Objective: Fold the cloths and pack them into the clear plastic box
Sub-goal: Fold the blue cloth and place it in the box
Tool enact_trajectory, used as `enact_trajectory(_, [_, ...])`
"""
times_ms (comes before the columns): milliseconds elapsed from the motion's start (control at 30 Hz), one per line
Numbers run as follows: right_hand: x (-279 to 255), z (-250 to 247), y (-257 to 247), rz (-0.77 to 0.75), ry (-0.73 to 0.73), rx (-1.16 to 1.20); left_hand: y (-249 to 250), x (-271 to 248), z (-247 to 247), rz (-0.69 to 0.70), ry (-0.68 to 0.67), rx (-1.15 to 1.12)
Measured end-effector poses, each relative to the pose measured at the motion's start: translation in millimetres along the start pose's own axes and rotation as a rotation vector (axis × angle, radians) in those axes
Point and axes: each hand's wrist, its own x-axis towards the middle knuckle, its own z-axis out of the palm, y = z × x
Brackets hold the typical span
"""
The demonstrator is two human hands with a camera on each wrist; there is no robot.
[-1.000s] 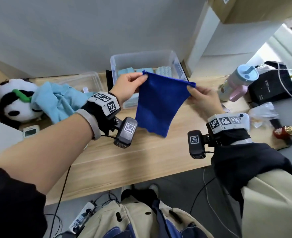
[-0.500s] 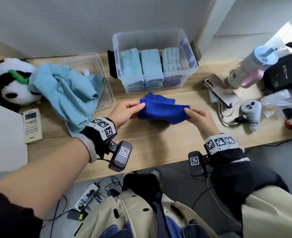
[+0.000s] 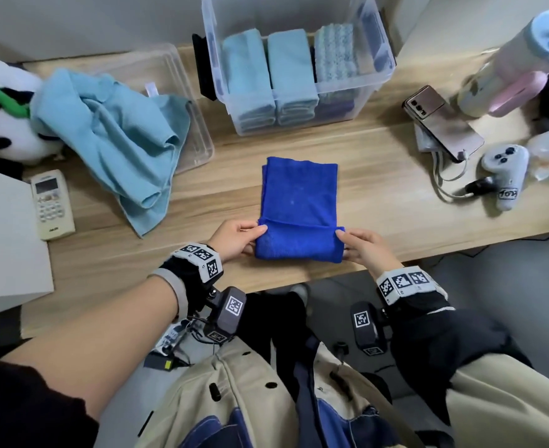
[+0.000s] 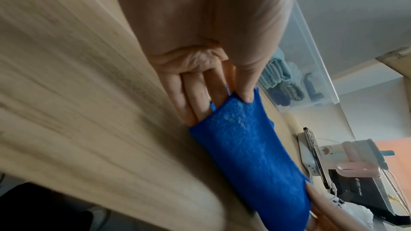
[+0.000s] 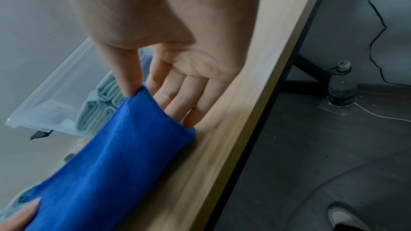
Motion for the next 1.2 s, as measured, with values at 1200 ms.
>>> enact_trajectory(1200, [-38, 6, -222, -0.669, -0.041, 0.244, 222, -14, -22, 0.565, -0.029, -0.255])
